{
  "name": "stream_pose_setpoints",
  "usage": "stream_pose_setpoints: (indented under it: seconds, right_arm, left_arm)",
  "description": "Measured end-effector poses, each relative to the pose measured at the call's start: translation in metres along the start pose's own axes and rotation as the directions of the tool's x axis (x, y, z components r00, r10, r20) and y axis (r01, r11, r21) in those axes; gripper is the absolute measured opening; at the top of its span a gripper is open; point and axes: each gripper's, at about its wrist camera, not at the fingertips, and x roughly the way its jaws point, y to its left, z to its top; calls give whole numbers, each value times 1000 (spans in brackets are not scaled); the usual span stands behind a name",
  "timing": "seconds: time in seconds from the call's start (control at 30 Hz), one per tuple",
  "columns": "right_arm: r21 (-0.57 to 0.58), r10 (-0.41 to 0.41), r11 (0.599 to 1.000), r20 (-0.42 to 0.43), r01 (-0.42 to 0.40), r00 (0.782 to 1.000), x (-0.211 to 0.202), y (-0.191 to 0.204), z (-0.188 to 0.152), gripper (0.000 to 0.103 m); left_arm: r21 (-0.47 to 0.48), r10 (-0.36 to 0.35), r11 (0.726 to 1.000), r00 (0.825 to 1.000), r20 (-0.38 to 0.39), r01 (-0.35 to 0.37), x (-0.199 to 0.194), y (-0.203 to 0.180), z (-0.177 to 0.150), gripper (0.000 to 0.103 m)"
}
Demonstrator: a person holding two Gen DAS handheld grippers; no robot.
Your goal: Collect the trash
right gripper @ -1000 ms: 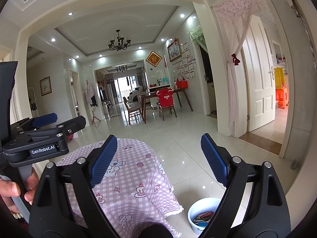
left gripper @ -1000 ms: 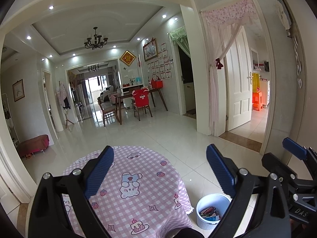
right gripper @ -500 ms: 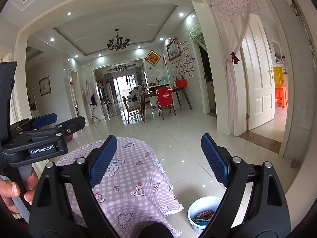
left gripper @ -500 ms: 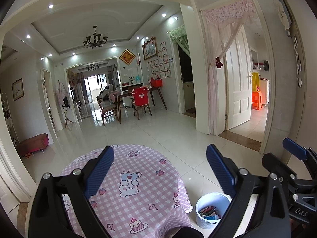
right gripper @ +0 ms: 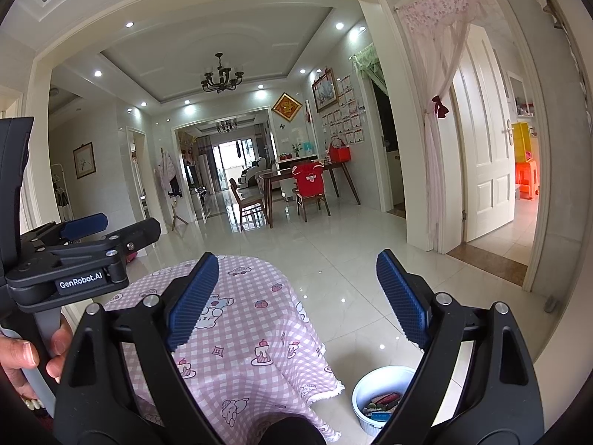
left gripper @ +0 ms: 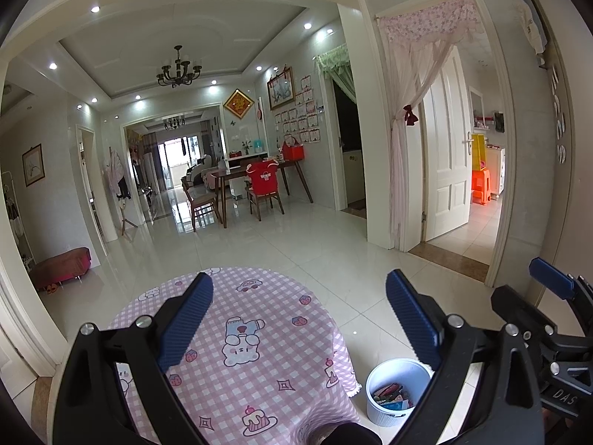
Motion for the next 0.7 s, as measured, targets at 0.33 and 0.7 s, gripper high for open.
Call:
stream_pose_setpoints:
  seconds: [0.33, 0.7]
  right_arm:
    - [-2, 2, 1000, -4, -2, 1000, 3, 1, -6, 86]
    - [-3, 3, 1000, -6, -3, 1000, 6, 3, -7, 86]
  left_arm:
    - [1, -3, 1000, 1000, -5, 3, 3, -1, -2, 93]
    - [0, -3, 1000, 1000, -9, 3, 5, 0, -5, 93]
